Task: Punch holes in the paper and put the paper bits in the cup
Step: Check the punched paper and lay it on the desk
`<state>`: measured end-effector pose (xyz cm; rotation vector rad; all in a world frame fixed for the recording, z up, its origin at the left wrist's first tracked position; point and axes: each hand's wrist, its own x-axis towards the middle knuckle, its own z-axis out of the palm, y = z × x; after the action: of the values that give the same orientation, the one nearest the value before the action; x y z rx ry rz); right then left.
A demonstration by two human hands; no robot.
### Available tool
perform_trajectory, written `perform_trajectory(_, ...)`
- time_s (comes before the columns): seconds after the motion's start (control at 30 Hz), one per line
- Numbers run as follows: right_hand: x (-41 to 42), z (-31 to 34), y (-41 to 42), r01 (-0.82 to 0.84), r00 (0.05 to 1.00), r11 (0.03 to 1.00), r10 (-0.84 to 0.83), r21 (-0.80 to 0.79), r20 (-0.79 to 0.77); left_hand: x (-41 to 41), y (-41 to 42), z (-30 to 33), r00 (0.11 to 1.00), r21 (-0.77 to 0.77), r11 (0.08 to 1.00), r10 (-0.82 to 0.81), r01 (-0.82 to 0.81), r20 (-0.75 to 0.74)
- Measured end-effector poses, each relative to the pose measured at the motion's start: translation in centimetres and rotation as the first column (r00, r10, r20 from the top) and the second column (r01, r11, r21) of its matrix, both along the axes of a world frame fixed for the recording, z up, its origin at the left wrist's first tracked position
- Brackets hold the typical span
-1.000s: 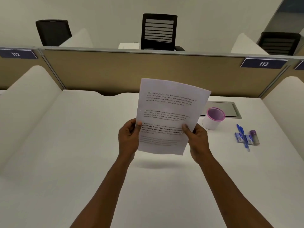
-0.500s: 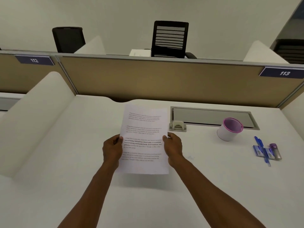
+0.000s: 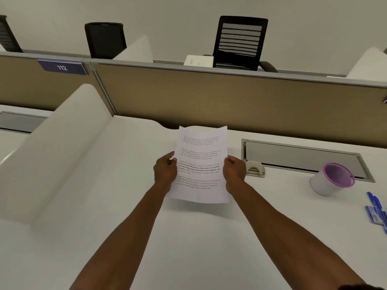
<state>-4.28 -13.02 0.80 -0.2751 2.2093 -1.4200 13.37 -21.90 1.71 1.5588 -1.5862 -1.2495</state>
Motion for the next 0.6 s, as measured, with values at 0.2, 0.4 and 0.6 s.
perform_trajectory(0.2,0.4,-3.0,-1.0,0.035,0.999,0.998,-0.032,0.057,-0.038,-0.9,-1.0,-2.7,0.997,0.03,0.999,-0.015,0.013,0.08)
perform_trajectory(0.4,0.8,-4.9,-0.4,0.096,0.995,0.994,-0.094,0.06,-0.042,-0.9,-1.7,-4.8,0.987,-0.011,0.998,-0.056,0.058,0.153)
perform_trajectory(0.6,0.6,-5.8,0.4,0.094,0.986,0.986,-0.074,0.135,-0.149,-0.9,-1.8,-6.0,0.979,-0.034,0.997,-0.056,0.064,0.194)
